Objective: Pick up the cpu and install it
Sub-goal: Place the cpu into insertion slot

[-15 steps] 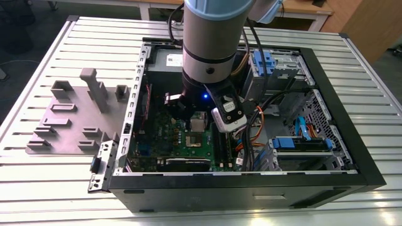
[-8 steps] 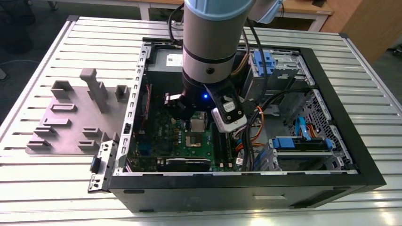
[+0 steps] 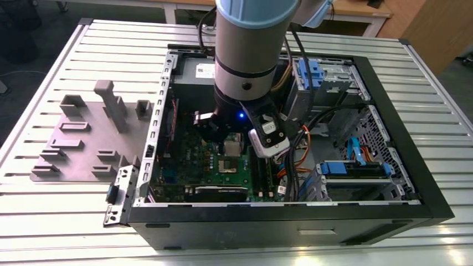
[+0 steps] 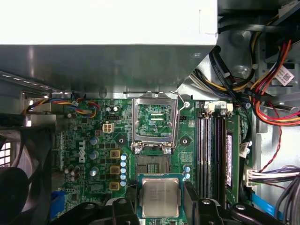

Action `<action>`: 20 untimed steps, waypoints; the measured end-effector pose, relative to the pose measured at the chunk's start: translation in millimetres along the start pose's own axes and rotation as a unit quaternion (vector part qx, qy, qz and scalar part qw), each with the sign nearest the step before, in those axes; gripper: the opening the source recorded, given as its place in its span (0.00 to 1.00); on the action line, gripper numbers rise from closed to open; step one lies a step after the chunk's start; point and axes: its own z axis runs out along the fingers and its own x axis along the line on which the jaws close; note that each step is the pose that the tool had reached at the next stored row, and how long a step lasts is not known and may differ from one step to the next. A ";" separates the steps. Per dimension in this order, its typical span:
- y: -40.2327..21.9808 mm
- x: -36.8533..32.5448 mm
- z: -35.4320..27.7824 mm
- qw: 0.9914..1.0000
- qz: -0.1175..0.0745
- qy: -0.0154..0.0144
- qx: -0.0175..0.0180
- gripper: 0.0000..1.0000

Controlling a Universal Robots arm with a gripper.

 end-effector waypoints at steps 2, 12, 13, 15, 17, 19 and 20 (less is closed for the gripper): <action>-0.1 0.0 3.5 1.000 0.000 0.000 0.000 0.47; -0.4 -0.1 11.7 1.000 0.000 0.000 0.000 0.47; -0.5 -0.1 13.7 1.000 0.000 0.000 0.000 0.47; -0.6 -0.1 17.1 1.000 -0.001 0.000 0.000 0.47; -1.0 -0.1 18.8 1.000 -0.002 0.000 0.000 0.47; -1.0 -0.1 18.8 1.000 -0.002 0.000 0.000 0.47; -1.0 -0.1 18.9 1.000 -0.002 0.000 0.000 0.47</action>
